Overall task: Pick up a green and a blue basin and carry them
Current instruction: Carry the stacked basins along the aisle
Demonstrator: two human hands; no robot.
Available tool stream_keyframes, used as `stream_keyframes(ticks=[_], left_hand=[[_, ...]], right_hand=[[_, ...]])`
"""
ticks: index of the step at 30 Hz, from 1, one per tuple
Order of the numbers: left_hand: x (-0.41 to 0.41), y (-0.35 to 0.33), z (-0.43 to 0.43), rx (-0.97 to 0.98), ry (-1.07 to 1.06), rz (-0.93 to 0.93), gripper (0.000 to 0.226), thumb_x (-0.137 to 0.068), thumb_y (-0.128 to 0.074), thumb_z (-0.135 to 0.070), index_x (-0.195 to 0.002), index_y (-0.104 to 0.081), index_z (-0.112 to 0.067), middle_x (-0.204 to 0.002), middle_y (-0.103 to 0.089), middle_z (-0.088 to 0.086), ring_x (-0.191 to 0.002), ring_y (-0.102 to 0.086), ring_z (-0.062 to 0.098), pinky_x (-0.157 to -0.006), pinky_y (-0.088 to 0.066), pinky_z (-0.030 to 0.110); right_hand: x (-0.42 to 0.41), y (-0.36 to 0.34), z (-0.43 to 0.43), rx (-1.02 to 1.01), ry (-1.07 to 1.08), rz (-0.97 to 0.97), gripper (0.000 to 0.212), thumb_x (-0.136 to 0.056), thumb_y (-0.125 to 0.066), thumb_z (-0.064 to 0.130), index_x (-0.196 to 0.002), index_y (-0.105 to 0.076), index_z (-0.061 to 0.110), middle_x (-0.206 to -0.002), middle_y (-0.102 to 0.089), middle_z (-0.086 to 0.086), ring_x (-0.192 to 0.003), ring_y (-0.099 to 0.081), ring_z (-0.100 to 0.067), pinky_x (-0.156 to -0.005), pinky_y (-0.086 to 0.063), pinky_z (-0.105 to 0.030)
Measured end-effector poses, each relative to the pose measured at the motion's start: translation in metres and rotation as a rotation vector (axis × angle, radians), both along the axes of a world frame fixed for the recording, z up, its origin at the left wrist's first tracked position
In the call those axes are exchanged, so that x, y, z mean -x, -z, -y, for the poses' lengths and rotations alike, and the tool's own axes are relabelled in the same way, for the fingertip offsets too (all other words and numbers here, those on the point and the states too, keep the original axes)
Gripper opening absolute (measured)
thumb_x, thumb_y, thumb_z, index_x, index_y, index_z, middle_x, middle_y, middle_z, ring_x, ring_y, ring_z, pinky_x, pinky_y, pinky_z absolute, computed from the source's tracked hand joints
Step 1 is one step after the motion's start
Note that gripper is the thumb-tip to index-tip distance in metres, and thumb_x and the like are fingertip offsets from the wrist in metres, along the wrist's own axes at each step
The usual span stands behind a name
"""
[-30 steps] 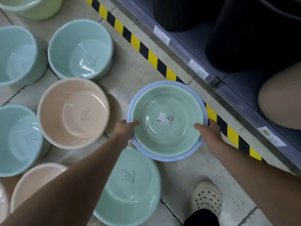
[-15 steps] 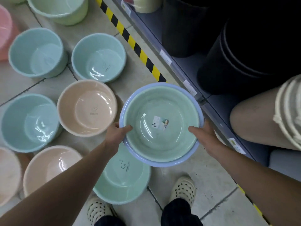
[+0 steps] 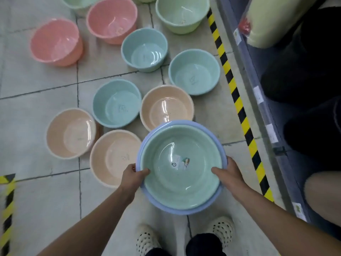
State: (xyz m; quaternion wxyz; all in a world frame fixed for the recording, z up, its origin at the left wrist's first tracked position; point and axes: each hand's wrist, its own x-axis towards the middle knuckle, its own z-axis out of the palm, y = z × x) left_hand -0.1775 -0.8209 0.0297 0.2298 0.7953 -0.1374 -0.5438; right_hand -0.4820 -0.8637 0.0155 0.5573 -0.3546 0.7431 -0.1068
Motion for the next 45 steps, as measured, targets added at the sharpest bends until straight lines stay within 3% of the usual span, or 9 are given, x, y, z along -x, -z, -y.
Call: stream_keyframes(ticks=[3, 13, 22, 26, 30, 33, 37, 41, 45], left_hand=[[-0.016, 0.017, -0.032, -0.007, -0.042, 0.017, 0.041, -0.058, -0.071, -0.022, -0.097, -0.067, -0.008, -0.097, -0.075, 0.012, -0.091, -0.072, 0.033, -0.07, -0.058, 0.039], [-0.025, 0.112, -0.091, -0.006, -0.153, -0.039, 0.031, -0.082, -0.069, 0.001, -0.111, -0.069, -0.013, -0.099, -0.074, 0.001, -0.09, -0.07, 0.019, -0.068, -0.054, 0.028], [-0.023, 0.179, -0.107, -0.061, -0.189, -0.004, 0.02, -0.081, -0.073, -0.005, -0.101, -0.072, -0.009, -0.091, -0.075, 0.005, -0.086, -0.071, 0.025, -0.069, -0.055, 0.031], [-0.022, 0.194, -0.116, -0.039, -0.242, -0.004, 0.022, -0.081, -0.069, -0.003, -0.1, -0.073, -0.012, -0.094, -0.077, 0.005, -0.09, -0.073, 0.027, -0.081, -0.06, 0.04], [-0.022, 0.206, -0.121, -0.018, -0.274, -0.022, 0.025, -0.077, -0.07, -0.006, -0.102, -0.074, -0.011, -0.097, -0.078, 0.008, -0.093, -0.074, 0.029, -0.086, -0.061, 0.044], [-0.024, 0.214, -0.125, -0.007, -0.273, -0.026, 0.025, -0.079, -0.069, -0.003, -0.101, -0.074, -0.013, -0.097, -0.078, 0.007, -0.093, -0.074, 0.029, -0.086, -0.061, 0.044], [-0.025, 0.222, -0.131, 0.015, -0.238, -0.043, 0.028, -0.082, -0.066, -0.001, -0.097, -0.073, -0.024, -0.096, -0.078, 0.002, -0.092, -0.074, 0.026, -0.084, -0.061, 0.042], [-0.025, 0.227, -0.134, 0.041, -0.218, -0.062, 0.03, -0.082, -0.066, -0.002, -0.1, -0.07, -0.027, -0.099, -0.077, 0.0, -0.092, -0.073, 0.023, -0.08, -0.061, 0.038], [-0.03, 0.223, -0.122, 0.051, -0.102, -0.095, 0.036, -0.069, -0.065, -0.014, -0.102, -0.066, -0.026, -0.101, -0.075, -0.001, -0.093, -0.073, 0.02, -0.076, -0.059, 0.033]], right_hand=[[-0.018, 0.02, -0.014, -0.026, -0.06, -0.018, 0.049, -0.071, -0.074, 0.022, -0.116, -0.059, 0.015, -0.109, -0.066, -0.009, -0.097, -0.065, -0.029, -0.085, -0.057, -0.049], [-0.033, 0.092, -0.046, -0.038, -0.061, -0.055, 0.034, -0.083, -0.071, 0.008, -0.109, -0.056, 0.024, -0.092, -0.061, 0.009, -0.082, -0.06, -0.015, -0.074, -0.048, -0.032], [-0.034, 0.148, -0.06, -0.04, -0.097, -0.043, 0.032, -0.082, -0.071, 0.006, -0.103, -0.06, 0.027, -0.096, -0.067, 0.007, -0.089, -0.064, -0.015, -0.079, -0.053, -0.037], [-0.037, 0.167, -0.066, -0.042, -0.141, -0.032, 0.033, -0.081, -0.071, 0.004, -0.094, -0.061, 0.033, -0.097, -0.07, 0.006, -0.09, -0.066, -0.015, -0.078, -0.055, -0.036], [-0.039, 0.182, -0.07, -0.02, -0.168, -0.061, 0.029, -0.077, -0.071, 0.004, -0.101, -0.068, 0.019, -0.099, -0.074, -0.004, -0.089, -0.07, -0.02, -0.079, -0.06, -0.044], [-0.037, 0.194, -0.076, -0.021, -0.19, -0.086, 0.04, -0.067, -0.074, 0.021, -0.106, -0.064, 0.019, -0.106, -0.069, -0.005, -0.091, -0.069, -0.02, -0.077, -0.061, -0.045], [-0.041, 0.196, -0.082, -0.062, -0.149, -0.037, 0.033, -0.082, -0.071, 0.009, -0.106, -0.058, 0.027, -0.1, -0.064, 0.006, -0.089, -0.062, -0.009, -0.068, -0.052, -0.028], [-0.04, 0.207, -0.088, -0.081, -0.092, 0.003, 0.052, -0.085, -0.069, 0.01, -0.13, -0.052, 0.029, -0.111, -0.065, 0.008, -0.1, -0.063, -0.013, -0.082, -0.053, -0.036], [-0.044, 0.206, -0.083, -0.065, -0.102, 0.03, 0.056, -0.08, -0.068, 0.005, -0.13, -0.053, 0.026, -0.115, -0.067, 0.003, -0.104, -0.065, -0.018, -0.087, -0.055, -0.041]])
